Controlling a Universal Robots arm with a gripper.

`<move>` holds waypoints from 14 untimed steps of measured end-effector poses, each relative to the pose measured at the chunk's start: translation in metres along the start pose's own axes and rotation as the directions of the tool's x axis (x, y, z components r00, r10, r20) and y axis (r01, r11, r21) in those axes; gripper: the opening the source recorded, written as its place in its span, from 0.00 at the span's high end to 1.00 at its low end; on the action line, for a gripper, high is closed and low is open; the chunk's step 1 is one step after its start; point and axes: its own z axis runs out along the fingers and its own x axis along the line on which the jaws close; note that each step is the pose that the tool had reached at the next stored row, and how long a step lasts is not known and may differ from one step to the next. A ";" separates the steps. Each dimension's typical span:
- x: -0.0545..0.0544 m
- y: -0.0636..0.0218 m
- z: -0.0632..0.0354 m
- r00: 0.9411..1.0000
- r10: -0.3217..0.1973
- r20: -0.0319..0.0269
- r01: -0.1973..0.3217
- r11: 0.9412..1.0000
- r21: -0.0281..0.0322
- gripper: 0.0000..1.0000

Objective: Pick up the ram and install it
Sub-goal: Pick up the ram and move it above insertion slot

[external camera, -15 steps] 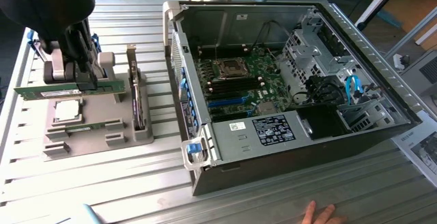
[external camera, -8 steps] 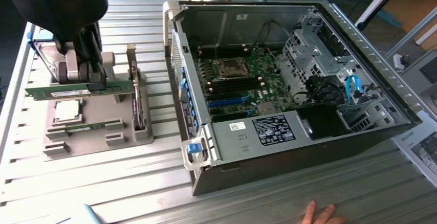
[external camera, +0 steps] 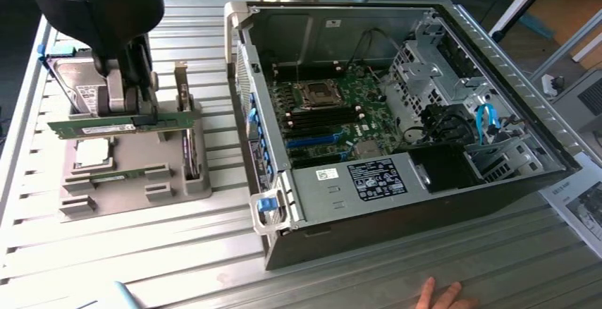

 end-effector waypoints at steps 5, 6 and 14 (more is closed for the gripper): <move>0.001 -0.0067 -0.0001 1.000 0.000 0.000 0.000 1.000 0.000 0.88; 0.001 -0.0082 -0.0001 1.000 0.000 0.000 0.000 1.000 0.000 0.88; 0.003 -0.0208 -0.0002 1.000 0.000 0.000 0.000 1.000 0.000 0.88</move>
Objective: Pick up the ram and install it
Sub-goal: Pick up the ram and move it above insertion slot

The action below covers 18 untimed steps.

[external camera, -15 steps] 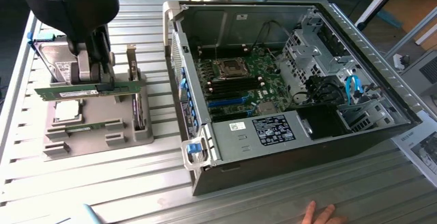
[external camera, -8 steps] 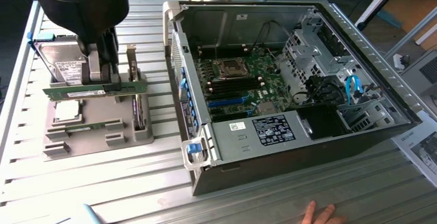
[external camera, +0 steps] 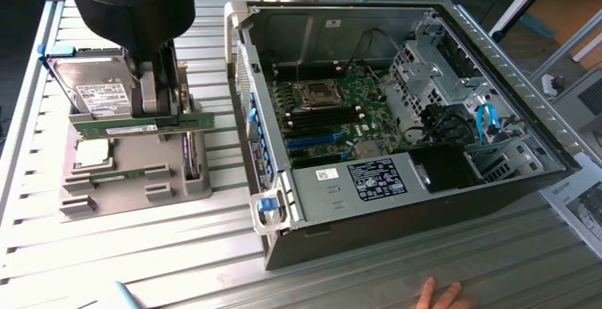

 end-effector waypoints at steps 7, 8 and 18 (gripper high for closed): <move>0.003 -0.0128 -0.0001 1.000 0.000 0.000 0.000 1.000 0.000 0.88; 0.004 -0.0164 -0.0002 1.000 0.000 0.000 0.000 1.000 0.000 0.88; 0.009 -0.0383 -0.0004 1.000 0.000 0.000 0.000 1.000 0.000 0.88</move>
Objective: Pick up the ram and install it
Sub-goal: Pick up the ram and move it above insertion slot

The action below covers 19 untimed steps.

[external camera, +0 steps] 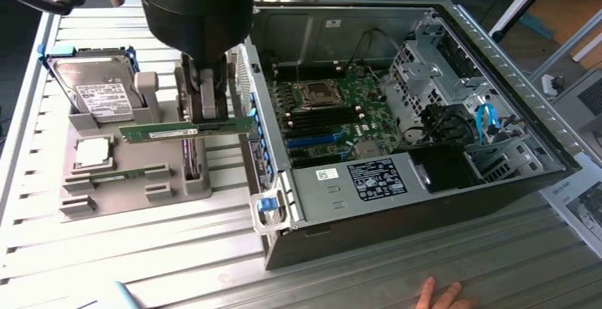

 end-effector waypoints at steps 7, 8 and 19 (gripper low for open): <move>0.004 -0.0164 -0.0002 1.000 0.000 0.000 0.000 1.000 0.000 0.88; 0.005 -0.0193 -0.0002 1.000 0.000 0.000 0.000 1.000 -0.001 0.88; 0.008 -0.0521 -0.0006 1.000 -0.002 0.000 0.002 1.000 -0.003 0.88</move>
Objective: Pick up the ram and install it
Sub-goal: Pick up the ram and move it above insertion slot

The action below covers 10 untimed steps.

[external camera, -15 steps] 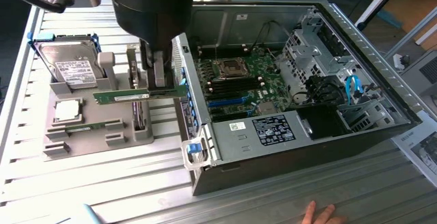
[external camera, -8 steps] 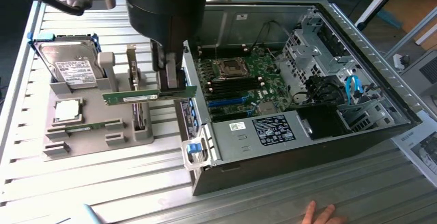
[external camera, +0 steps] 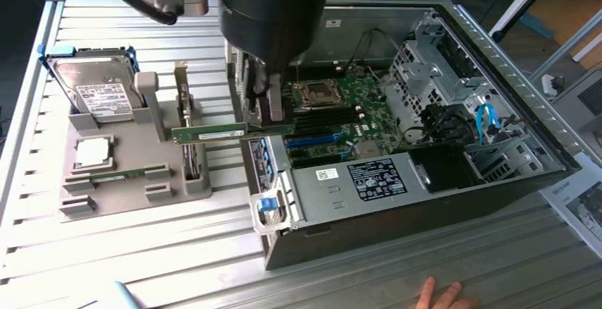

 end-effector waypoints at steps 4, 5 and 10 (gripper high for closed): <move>0.000 -0.0101 -0.0001 1.000 -0.004 0.000 0.004 1.000 -0.001 0.88; 0.001 -0.0127 -0.0002 1.000 -0.005 0.000 0.005 1.000 -0.001 0.88; 0.002 -0.0227 -0.0003 1.000 -0.008 0.000 0.008 1.000 -0.001 0.88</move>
